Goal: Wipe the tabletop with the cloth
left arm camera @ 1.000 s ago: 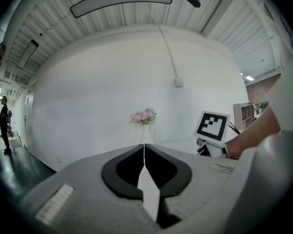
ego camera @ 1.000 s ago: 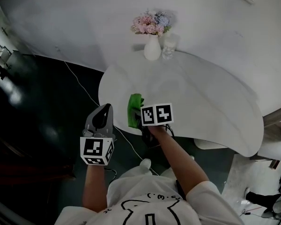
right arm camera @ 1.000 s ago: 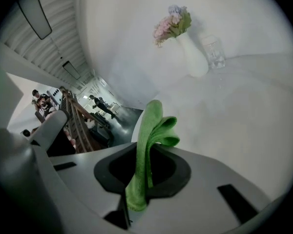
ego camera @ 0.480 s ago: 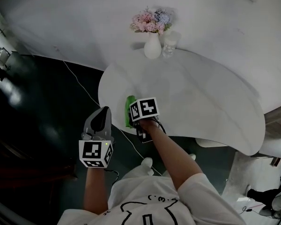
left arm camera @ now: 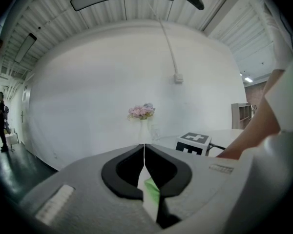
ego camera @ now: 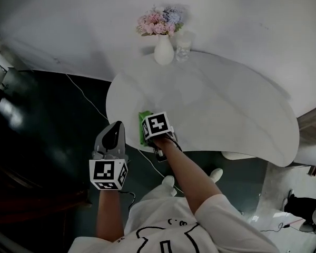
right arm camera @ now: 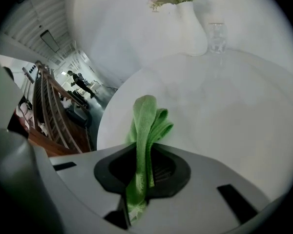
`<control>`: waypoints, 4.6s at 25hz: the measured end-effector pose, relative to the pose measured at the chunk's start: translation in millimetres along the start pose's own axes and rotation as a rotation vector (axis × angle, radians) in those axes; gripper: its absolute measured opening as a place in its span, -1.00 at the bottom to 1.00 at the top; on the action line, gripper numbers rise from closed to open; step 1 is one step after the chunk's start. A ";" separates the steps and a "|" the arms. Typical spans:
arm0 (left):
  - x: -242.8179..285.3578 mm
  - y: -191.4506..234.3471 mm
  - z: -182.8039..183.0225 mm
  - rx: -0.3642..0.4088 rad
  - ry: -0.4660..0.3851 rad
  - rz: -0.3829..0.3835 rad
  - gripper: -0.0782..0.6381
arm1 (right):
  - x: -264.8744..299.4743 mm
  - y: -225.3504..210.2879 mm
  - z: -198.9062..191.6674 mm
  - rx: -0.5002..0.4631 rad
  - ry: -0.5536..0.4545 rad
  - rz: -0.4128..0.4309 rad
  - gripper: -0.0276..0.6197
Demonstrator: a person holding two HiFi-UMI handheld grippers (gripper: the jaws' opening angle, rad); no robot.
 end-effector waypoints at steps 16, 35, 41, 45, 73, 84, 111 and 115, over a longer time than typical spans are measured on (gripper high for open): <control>-4.1 -17.3 7.7 0.022 -0.024 -0.034 -0.73 | -22.1 -29.5 -19.1 -0.030 -0.021 -0.141 -0.77; 12.6 -58.1 21.8 0.046 -0.043 -0.108 -0.73 | -49.0 -79.5 -43.0 0.020 -0.036 -0.165 -0.77; 17.6 -70.6 24.8 0.036 -0.047 -0.108 -0.73 | -61.2 -98.5 -50.7 0.010 -0.027 -0.196 -0.77; 20.6 -81.4 30.2 0.029 -0.054 -0.110 -0.73 | -69.1 -115.8 -54.9 0.018 -0.027 -0.212 -0.77; 53.9 -160.1 61.5 0.030 -0.016 -0.127 -0.73 | -115.7 -196.5 -90.9 0.096 -0.013 -0.196 -0.77; 59.8 -193.1 70.9 0.043 -0.005 -0.149 -0.73 | -133.6 -221.7 -111.0 0.114 -0.031 -0.209 -0.77; 68.9 -291.9 83.7 0.075 -0.020 -0.200 -0.73 | -185.4 -295.8 -170.4 0.115 -0.061 -0.241 -0.77; 71.2 -307.1 85.9 0.084 -0.023 -0.211 -0.73 | -192.3 -308.8 -178.3 0.130 -0.064 -0.244 -0.77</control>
Point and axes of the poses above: the fingertips, and each gripper's own axes: x forward along the fingers, y to its left, z out of its top, the point moved 3 cm from there along -x, backward along the fingers, and after that the axes turned 8 degrees about y, right-handed, at the moved point
